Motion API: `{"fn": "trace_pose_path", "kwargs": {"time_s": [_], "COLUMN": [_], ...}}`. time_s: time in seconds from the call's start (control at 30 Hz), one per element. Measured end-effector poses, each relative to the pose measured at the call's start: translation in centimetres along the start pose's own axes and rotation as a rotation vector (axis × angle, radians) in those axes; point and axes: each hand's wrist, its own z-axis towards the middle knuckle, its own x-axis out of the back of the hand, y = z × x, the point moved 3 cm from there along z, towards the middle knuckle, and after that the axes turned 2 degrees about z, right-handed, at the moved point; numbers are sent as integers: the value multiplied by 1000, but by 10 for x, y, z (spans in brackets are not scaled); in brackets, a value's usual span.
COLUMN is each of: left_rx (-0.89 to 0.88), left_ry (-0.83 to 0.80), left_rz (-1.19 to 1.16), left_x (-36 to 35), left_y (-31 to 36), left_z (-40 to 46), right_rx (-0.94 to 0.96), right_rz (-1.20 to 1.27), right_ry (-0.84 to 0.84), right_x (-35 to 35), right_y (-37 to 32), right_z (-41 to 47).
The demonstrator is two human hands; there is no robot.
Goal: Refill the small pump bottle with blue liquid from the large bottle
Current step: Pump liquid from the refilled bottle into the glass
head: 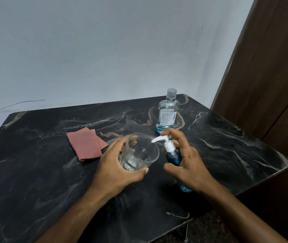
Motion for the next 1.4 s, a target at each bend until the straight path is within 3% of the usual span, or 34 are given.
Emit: {"fn": "trace_pose_path", "kwargs": {"time_s": [0.3,1.4], "left_rx": [1,2], "left_ry": [-1,23], "left_rz": [0,-22], "left_x": [-1,-1], "left_y": [1,-3], "left_z": [-2,-1], "right_rx": [-5,61], "right_rz": [-89,-81], "right_ry": [-60,-25], "right_x": [-8,-7], "right_y": [3,8], "right_z": [3,6]}}
